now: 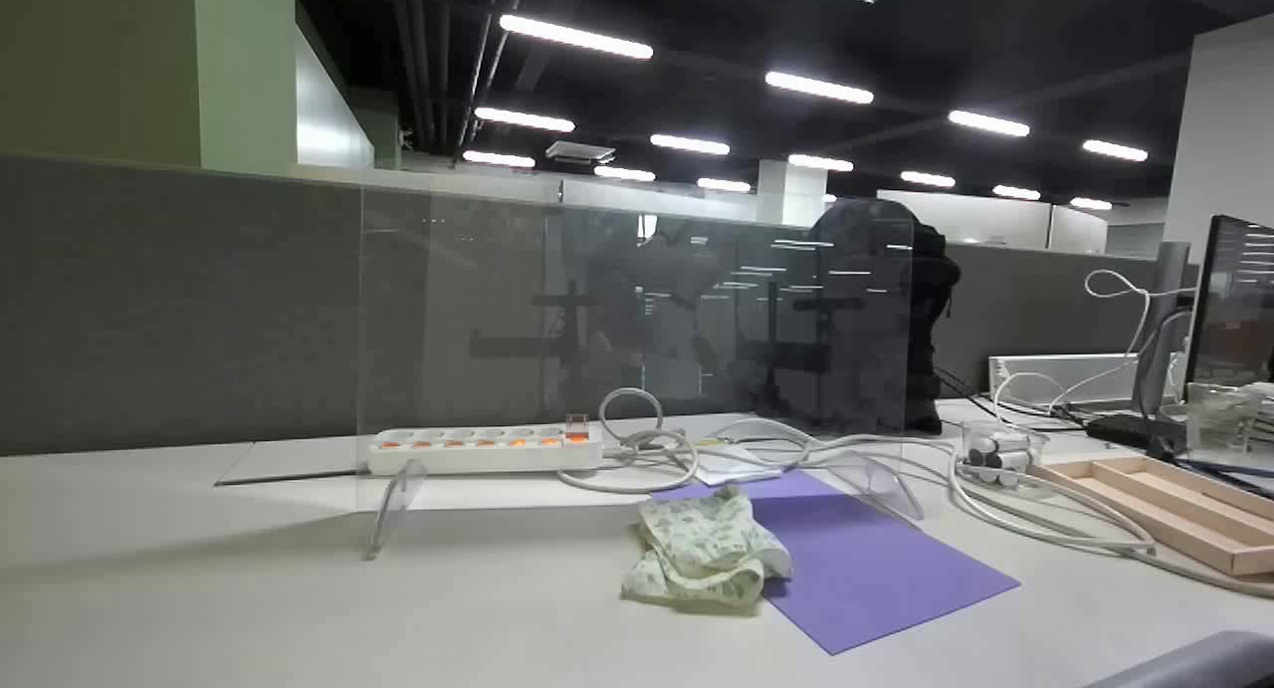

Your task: Take the cloth off the table and hang it

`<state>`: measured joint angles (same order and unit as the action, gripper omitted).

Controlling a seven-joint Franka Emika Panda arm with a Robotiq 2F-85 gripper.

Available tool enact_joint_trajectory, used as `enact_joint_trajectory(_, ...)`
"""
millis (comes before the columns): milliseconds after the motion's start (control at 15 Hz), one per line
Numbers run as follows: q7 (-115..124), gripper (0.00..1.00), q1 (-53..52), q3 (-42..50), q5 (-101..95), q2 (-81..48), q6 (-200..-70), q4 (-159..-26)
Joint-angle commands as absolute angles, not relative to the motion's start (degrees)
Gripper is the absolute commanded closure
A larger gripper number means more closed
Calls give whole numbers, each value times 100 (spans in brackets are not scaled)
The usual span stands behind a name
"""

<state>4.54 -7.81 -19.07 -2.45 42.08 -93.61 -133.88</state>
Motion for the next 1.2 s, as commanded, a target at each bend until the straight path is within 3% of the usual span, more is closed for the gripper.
enact_joint_trajectory(0, 550, 0, -952, -1794, -332, 4160, -9348, -13367)
enact_joint_trajectory(667, 788, 0, -889, -1848, -299, 4188, -9460, -13486)
enact_joint_trajectory(1133, 1568, 0, -774, -1757, -65, 3919, -10666, -14509)
